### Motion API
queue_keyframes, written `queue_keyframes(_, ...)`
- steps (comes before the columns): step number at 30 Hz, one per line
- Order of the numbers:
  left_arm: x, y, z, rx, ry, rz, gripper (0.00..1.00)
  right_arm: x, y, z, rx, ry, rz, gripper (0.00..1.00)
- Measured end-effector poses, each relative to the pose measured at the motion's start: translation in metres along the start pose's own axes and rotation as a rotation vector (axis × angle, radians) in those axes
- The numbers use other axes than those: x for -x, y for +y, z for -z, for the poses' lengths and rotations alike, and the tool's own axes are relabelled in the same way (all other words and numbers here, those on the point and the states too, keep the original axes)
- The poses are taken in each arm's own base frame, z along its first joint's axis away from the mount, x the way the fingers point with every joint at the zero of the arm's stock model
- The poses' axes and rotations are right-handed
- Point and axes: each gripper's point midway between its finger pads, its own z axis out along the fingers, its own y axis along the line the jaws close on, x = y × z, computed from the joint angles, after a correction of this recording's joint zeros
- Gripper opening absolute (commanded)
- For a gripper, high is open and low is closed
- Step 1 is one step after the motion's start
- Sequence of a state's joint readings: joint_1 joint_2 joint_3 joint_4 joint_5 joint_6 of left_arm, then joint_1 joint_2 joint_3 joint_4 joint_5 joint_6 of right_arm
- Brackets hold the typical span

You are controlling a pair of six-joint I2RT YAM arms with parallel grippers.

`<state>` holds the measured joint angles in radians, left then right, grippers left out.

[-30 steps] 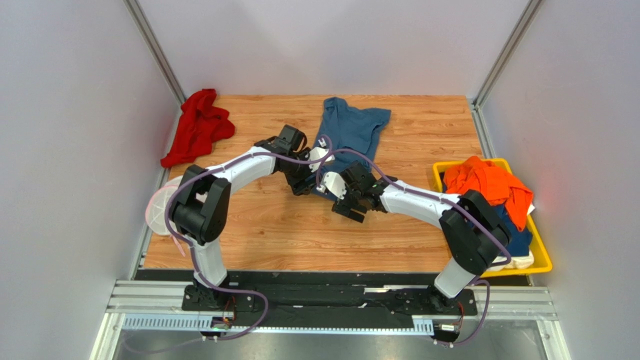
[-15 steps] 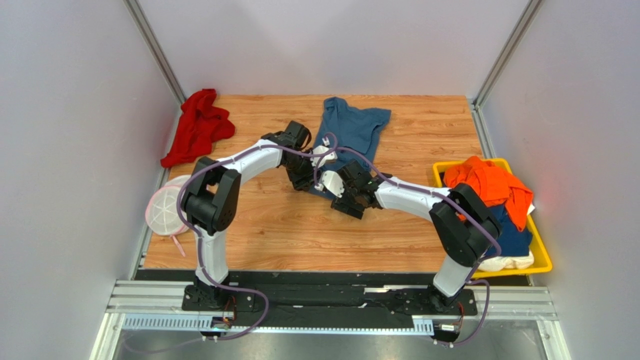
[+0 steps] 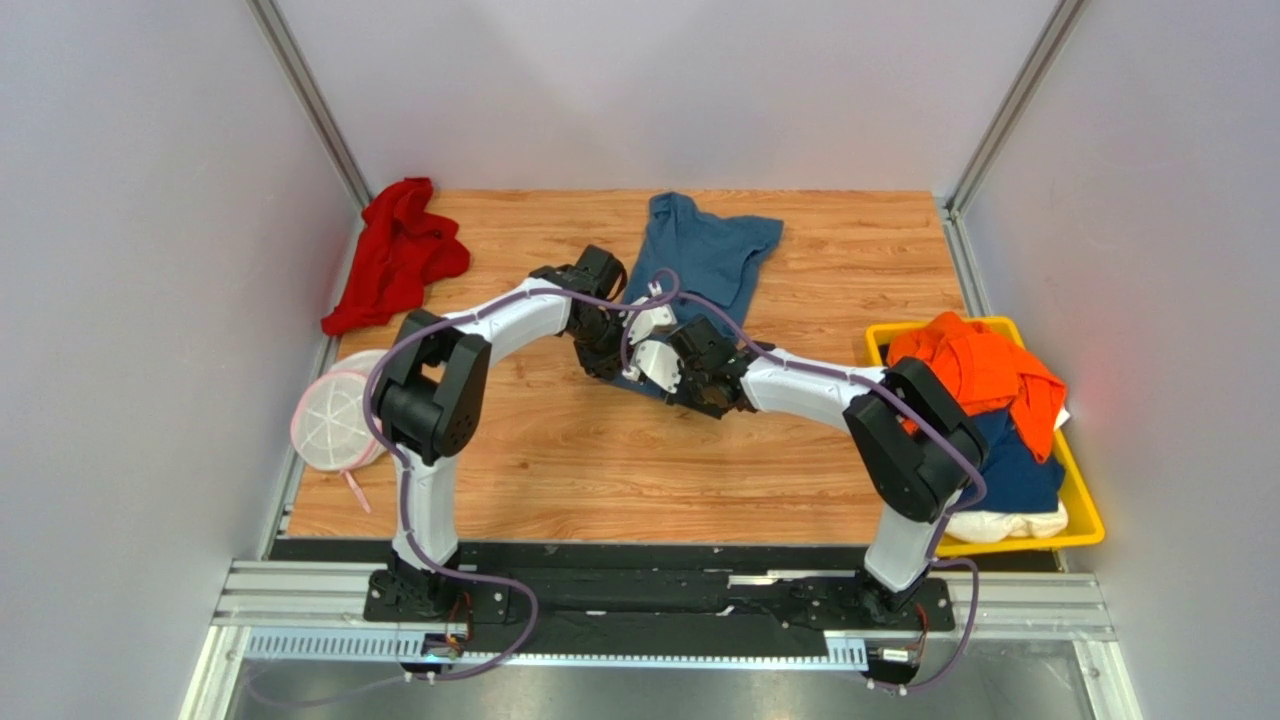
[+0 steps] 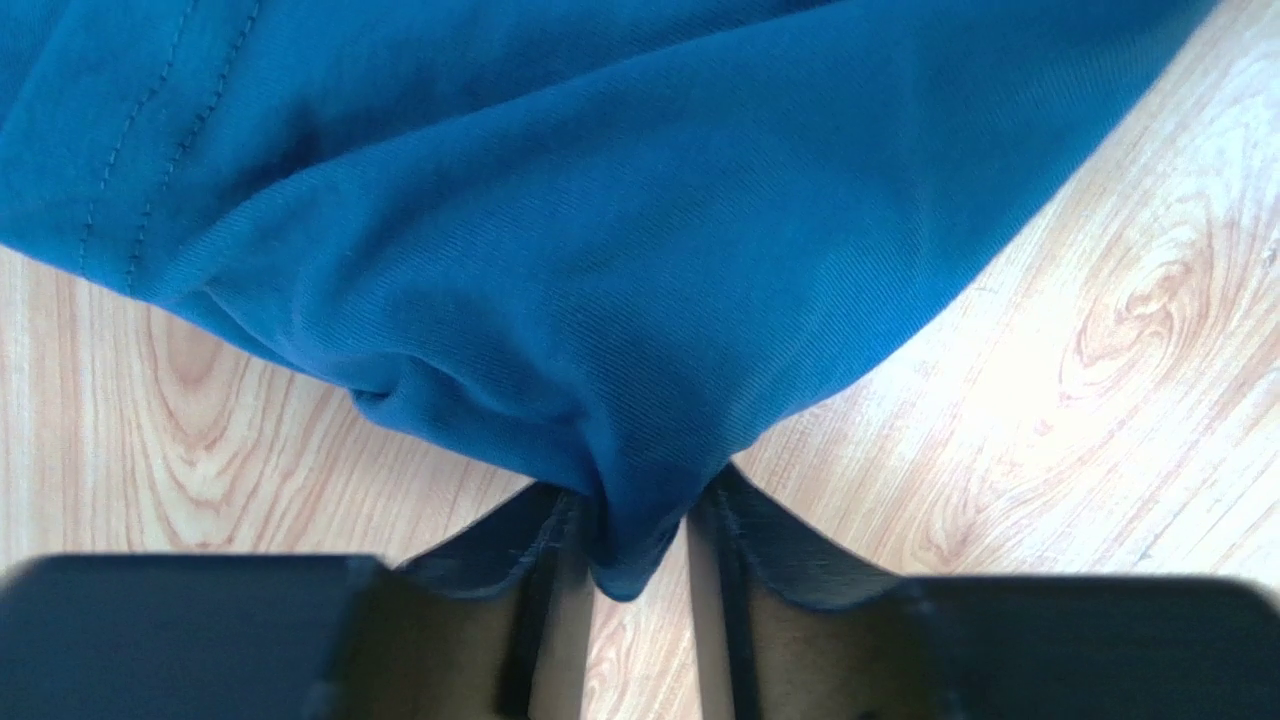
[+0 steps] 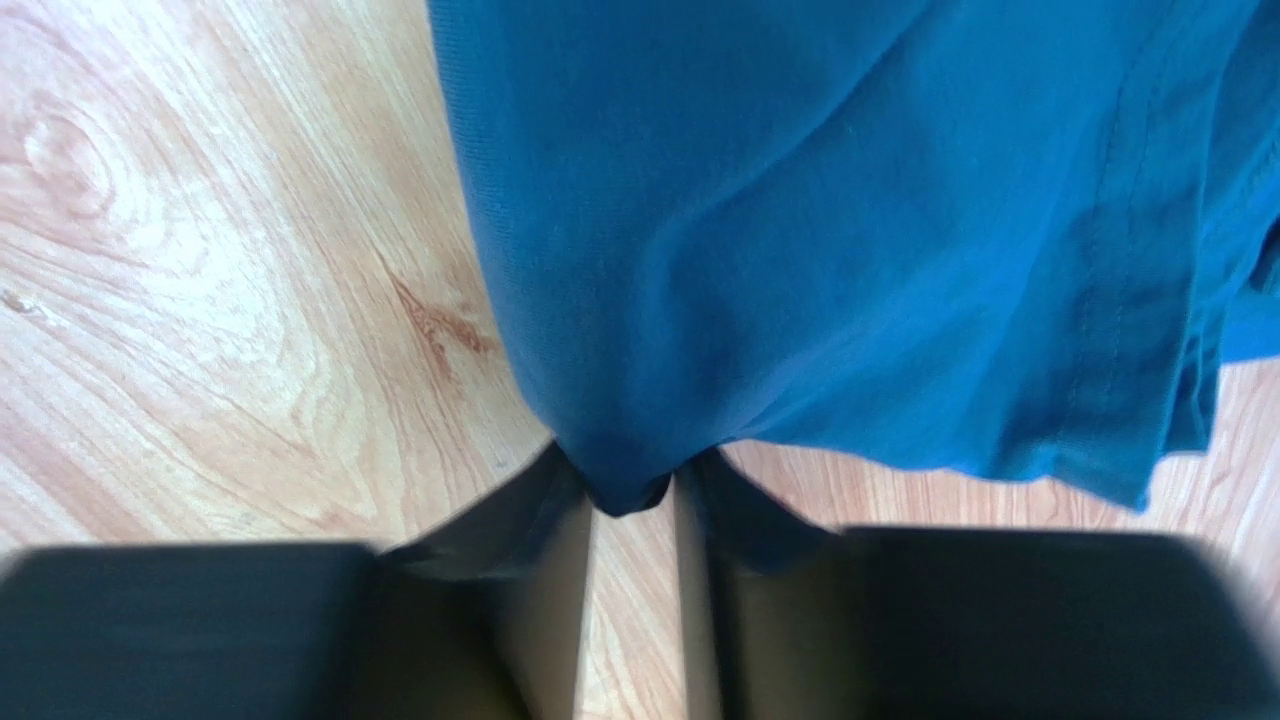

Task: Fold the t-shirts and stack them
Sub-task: Grab one side of the 2/3 rectangular tshirt with both arms, then fold the long partially folded tshirt into a neat square

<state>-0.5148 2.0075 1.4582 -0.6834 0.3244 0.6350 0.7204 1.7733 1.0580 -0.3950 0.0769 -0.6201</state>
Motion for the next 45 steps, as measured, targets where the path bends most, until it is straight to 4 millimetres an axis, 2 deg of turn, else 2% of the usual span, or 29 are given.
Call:
queue_keyframes(1,0.0,0.0,0.0,0.001,0.002,-0.001,0.2,0.0,0.001,-0.001,0.004,-0.001,0.0,0.05)
queue_keyframes(2,0.0,0.0,0.0,0.002,0.003,0.001,0.14,0.0,0.002,-0.002,0.008,-0.001,0.002,0.01)
queue_keyframes(4,-0.001,0.0,0.0,0.001,0.004,0.002,0.0,0.0,0.002,-0.002,0.012,-0.003,0.004,0.0)
queue_keyframes(10,-0.009,-0.007,-0.004,-0.011,0.013,0.009,0.0,0.002,0.008,0.0,0.033,-0.004,0.011,0.0)
queue_keyframes(14,-0.017,-0.019,0.002,-0.022,0.018,0.018,0.0,0.005,0.023,0.009,0.063,-0.006,0.028,0.0)
queue_keyframes(19,-0.034,-0.045,0.014,-0.044,0.028,0.036,0.0,0.013,0.053,0.031,0.102,-0.031,0.072,0.0)
queue_keyframes(25,-0.062,-0.08,0.024,-0.079,0.062,0.046,0.0,0.025,0.102,0.061,0.172,-0.072,0.16,0.0)
queue_keyframes(30,-0.075,-0.103,0.04,-0.089,0.071,0.044,0.0,0.035,0.125,0.084,0.211,-0.117,0.195,0.0)
queue_keyframes(35,-0.055,-0.099,0.068,-0.048,0.014,0.023,0.0,0.036,0.118,0.093,0.178,-0.129,0.193,0.0)
queue_keyframes(40,-0.014,-0.08,0.095,0.01,-0.066,-0.011,0.0,0.033,0.108,0.095,0.129,-0.114,0.192,0.0)
queue_keyframes(45,0.021,-0.063,0.112,0.04,-0.123,-0.037,0.0,0.038,0.083,0.102,0.051,-0.122,0.164,0.0)
